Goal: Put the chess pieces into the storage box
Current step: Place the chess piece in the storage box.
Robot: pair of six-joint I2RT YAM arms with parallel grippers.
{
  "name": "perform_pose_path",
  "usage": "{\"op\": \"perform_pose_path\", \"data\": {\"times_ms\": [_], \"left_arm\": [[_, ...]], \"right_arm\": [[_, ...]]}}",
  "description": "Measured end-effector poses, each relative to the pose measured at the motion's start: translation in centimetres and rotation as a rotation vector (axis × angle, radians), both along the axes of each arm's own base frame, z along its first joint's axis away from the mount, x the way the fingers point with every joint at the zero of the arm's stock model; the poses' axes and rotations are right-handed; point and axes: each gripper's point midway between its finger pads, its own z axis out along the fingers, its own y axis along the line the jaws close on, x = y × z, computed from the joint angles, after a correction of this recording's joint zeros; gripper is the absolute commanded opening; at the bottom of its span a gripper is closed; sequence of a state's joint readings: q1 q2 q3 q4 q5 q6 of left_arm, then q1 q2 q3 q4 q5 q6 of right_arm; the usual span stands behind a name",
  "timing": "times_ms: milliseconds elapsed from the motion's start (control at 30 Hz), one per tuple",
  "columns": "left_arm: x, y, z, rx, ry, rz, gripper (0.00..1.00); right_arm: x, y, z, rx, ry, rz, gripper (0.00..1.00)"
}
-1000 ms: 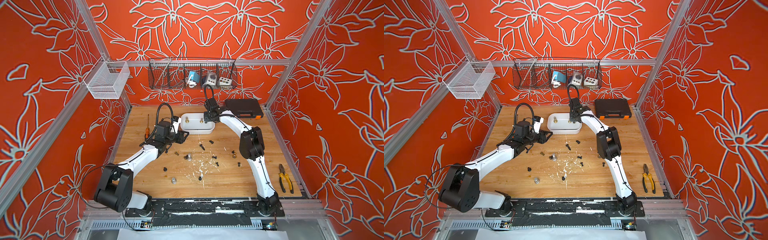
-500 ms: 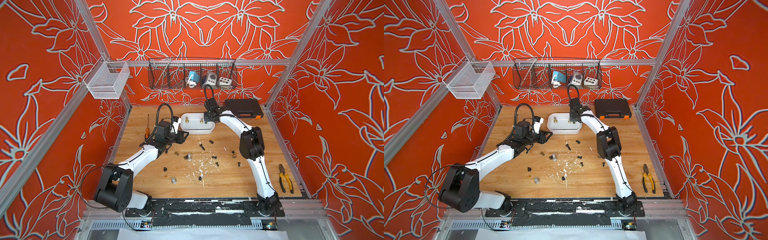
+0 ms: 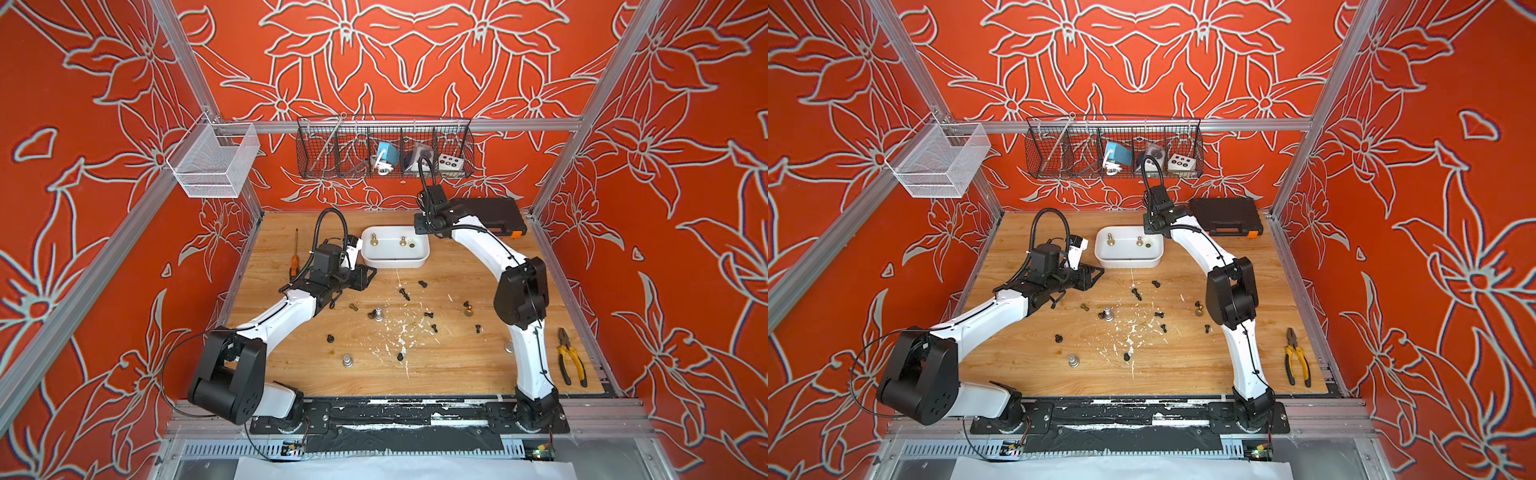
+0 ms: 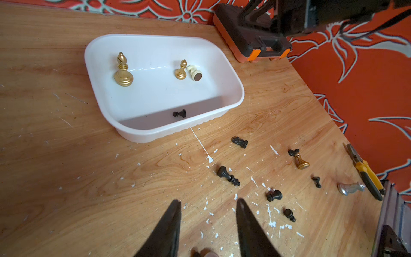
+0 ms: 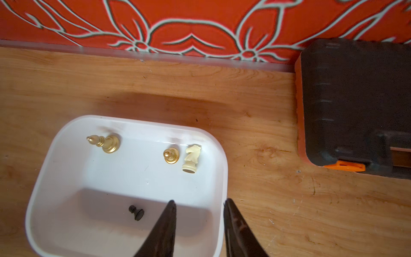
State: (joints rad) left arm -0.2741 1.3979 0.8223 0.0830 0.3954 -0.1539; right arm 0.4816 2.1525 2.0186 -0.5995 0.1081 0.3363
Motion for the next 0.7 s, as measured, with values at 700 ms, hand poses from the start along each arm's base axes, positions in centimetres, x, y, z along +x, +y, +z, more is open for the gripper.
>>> {"op": "perform_pose_path", "data": {"times_ms": [700], "left_arm": [[-4.1,-1.3,-1.7,0.07,0.033,-0.164,0.43]], "right_arm": [[-14.4,-5.9,-1.7,0.003,0.007,0.122,0.43]]}}
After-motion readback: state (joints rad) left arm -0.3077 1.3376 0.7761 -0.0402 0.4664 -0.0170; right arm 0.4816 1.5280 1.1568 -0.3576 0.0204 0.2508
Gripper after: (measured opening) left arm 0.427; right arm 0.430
